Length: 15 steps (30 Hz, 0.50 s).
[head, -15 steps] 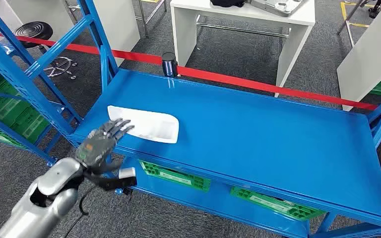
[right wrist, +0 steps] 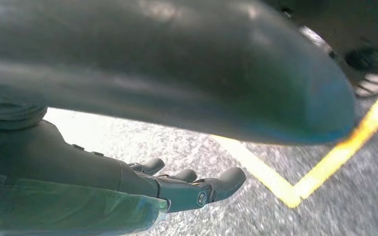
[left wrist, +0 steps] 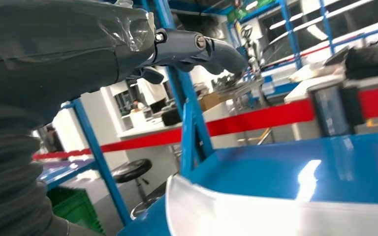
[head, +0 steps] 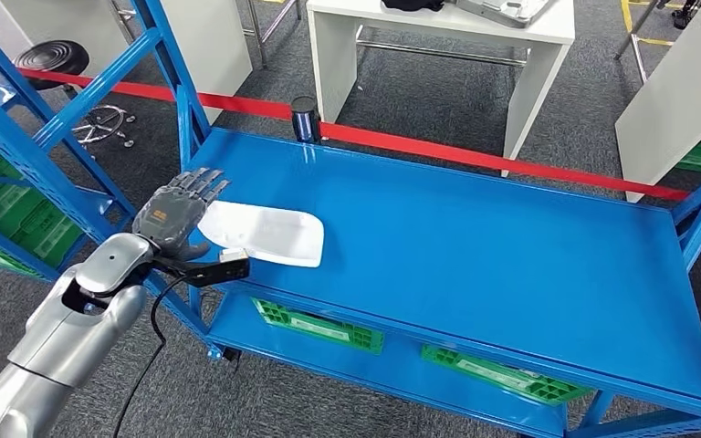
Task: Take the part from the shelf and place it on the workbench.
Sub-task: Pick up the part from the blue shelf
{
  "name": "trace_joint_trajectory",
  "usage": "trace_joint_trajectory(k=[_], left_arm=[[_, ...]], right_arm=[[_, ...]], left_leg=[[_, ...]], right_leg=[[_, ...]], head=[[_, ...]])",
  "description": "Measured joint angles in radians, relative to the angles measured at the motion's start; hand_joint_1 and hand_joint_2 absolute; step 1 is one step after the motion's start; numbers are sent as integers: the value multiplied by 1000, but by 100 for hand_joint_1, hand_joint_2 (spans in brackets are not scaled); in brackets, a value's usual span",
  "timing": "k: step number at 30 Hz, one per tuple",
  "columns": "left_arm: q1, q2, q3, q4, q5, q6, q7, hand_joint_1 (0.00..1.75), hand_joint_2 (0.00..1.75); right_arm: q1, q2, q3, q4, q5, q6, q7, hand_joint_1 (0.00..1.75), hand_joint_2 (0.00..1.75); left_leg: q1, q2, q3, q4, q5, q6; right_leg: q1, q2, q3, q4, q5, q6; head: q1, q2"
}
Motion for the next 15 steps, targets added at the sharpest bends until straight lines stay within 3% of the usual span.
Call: trace_joint_trajectory(k=[3,5,7,8,9,11,13,15], left_arm=[[-15,-12,-8,29,0,0,-10,0,175],[-20,-25,-13,51,3,0,-16,0,175],[-20,-36,-20,72,6,0,-22,0,175],[-19,-40,-25,81,7,0,-23,0,175],[-19,-43,-29,89,7,-1,-24,0,175],[-19,-49,-34,101,8,-1,-24,0,175],[-20,-51,-38,109,8,-1,-24,0,175],[-21,-53,-43,118,8,-1,-24,0,175]], right_arm=[[0,-5,4,-2,1,7,2,0,0],[0,-11,7,-2,1,10,4,0,0],[1,-13,8,-2,0,11,6,0,0],[1,-14,8,-2,0,11,6,0,0],[2,-16,8,-2,-1,10,7,0,0],[2,-19,9,-2,-1,10,8,0,0],[1,-20,9,-2,-2,9,9,0,0],[1,-19,9,-3,-2,8,11,0,0]], left_leg=[[6,4,22,-34,13,9],[8,5,28,-41,16,14],[6,4,27,-41,15,14],[6,3,27,-40,14,13],[7,2,27,-37,12,11],[7,1,25,-24,2,2],[2,0,20,-11,-7,-7],[0,0,17,-6,-11,-11]], right_leg=[[2,-2,-21,46,-26,5],[2,-2,-87,174,-77,0],[0,-2,-144,274,-102,6],[-1,-3,-146,269,-91,14],[-3,-3,-127,222,-66,24],[-7,-6,-62,80,-8,37],[-6,-7,-25,9,15,31],[-3,-5,-25,9,15,15]], head=[[2,0],[4,0],[4,0],[4,0],[4,0],[5,0],[5,0],[5,0]])
